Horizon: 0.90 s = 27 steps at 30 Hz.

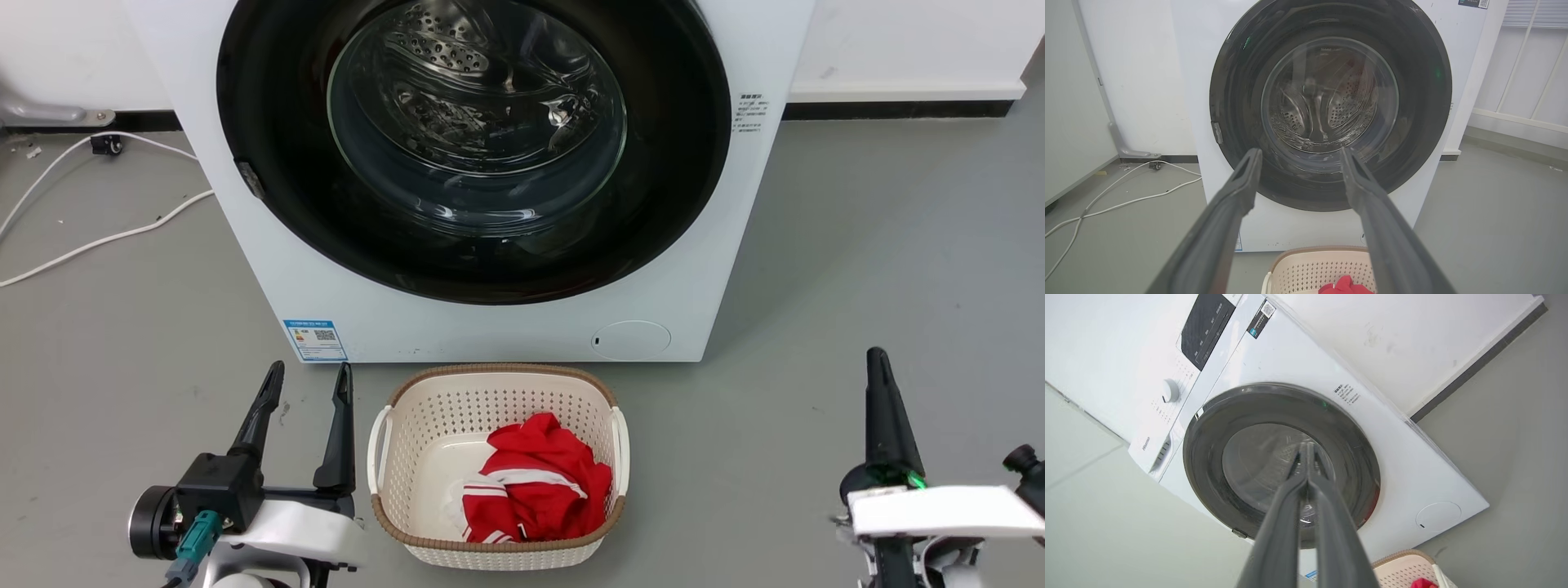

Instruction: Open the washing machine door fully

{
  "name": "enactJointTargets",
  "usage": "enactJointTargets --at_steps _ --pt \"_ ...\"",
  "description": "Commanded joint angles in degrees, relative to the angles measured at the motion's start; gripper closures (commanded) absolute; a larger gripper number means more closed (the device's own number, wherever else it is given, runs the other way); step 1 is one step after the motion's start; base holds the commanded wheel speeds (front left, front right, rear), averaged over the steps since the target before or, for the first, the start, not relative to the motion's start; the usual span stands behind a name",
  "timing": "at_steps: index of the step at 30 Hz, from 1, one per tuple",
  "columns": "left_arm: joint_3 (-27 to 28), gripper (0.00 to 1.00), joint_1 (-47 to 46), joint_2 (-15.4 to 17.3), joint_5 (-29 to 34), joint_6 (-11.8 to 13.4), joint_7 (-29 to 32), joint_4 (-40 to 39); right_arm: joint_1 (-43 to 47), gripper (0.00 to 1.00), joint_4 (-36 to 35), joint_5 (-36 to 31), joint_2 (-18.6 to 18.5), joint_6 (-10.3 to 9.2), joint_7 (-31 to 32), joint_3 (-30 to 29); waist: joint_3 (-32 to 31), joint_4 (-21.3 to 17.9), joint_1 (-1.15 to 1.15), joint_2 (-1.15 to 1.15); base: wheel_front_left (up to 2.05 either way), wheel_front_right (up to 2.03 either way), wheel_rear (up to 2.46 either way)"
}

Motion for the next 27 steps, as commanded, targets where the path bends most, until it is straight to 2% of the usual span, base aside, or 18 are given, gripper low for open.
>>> enactJointTargets --at_steps 1,5,10,14,19,27 --pt "0.2 0.00 -0.1 -0.1 -0.2 -0.1 -0.2 0.1 -1.1 1.00 0.2 5.8 0.1 0.00 -0.4 0.4 0.1 -0.1 0.00 0.00 0.00 0.00 0.00" --pt "0.3 0.00 -0.8 -0.1 -0.4 -0.1 -0.2 -0.2 -3.9 1.00 -0.2 18.8 0.0 0.00 -0.4 -2.1 0.9 -0.1 0.00 0.00 0.00 0.00 0.00" --pt "0.5 0.00 -1.9 -0.1 -0.7 -0.1 -0.2 -1.1 -9.2 1.00 2.3 28.1 0.0 0.00 -0.4 -5.3 3.1 -0.2 0.00 0.00 0.00 0.00 0.00" --pt "0.5 0.00 -3.0 0.1 -1.0 -0.1 -0.1 -1.9 -14.1 1.00 4.5 30.9 0.0 0.00 -0.4 -6.5 5.0 -0.2 0.00 0.00 0.00 0.00 0.00" --pt "0.4 0.00 -4.9 0.8 -2.0 -0.1 -0.2 -3.2 -22.9 1.00 8.9 30.0 0.0 0.00 -0.1 -7.6 8.7 0.1 0.00 0.00 0.00 0.00 0.00" --pt "0.1 0.00 -8.4 2.0 -3.4 -0.1 -0.2 -4.9 -41.3 1.00 21.0 28.0 -3.6 0.00 9.1 -8.9 14.5 0.7 0.00 0.00 0.00 0.00 0.00"
